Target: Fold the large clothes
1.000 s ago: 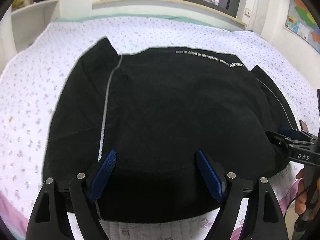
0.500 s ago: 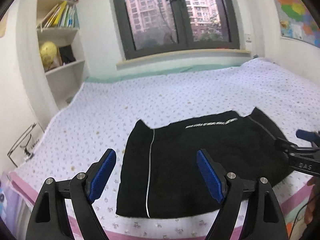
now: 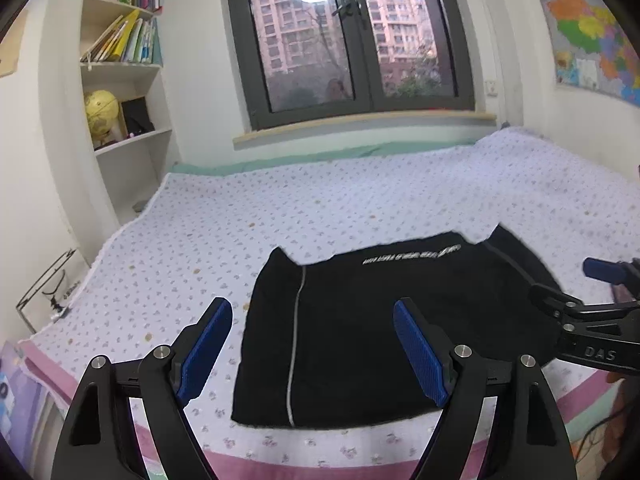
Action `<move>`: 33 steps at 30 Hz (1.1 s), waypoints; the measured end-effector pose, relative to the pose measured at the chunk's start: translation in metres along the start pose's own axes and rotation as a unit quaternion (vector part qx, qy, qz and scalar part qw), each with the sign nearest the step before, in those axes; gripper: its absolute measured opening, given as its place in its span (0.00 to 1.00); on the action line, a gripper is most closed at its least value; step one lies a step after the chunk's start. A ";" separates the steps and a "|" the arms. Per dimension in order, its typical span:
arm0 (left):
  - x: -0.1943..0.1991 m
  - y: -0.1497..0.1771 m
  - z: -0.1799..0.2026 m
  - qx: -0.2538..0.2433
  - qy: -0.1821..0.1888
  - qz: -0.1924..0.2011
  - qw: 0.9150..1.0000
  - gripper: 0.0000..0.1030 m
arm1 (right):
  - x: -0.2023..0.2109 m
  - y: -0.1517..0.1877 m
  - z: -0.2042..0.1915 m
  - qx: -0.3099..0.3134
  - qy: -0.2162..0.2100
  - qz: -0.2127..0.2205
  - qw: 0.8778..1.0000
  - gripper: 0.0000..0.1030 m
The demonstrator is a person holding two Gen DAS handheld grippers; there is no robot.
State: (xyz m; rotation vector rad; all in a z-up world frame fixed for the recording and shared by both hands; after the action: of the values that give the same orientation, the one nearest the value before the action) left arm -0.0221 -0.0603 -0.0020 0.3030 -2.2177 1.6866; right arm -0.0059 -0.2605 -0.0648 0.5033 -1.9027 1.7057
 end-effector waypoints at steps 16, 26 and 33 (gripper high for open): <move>-0.028 0.023 -0.013 0.047 0.008 -0.049 0.998 0.81 | -0.025 0.019 -0.006 0.012 -0.001 -0.034 0.999 0.90; -0.040 0.027 -0.010 0.042 0.010 -0.056 0.997 0.81 | -0.039 0.022 -0.003 0.002 -0.008 -0.046 0.999 0.90; -0.042 0.028 -0.011 0.045 0.013 -0.060 0.997 0.81 | -0.042 0.023 -0.003 0.002 -0.008 -0.048 0.999 0.90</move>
State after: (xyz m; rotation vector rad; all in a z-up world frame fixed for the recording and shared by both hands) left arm 0.0078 -0.0438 -0.0406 0.4251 -2.0645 1.7181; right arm 0.0142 -0.2576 -0.1088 0.6014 -1.8559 1.6500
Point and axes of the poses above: each gripper's, at about its wrist camera, not at the fingertips, and x roughly against the way its jaws point, z to its right, y to its underside, the point moved 7 cm from there along -x, roughly the way its jaws point, and after that the axes turned 4 degrees about z, right-handed, at the moved point
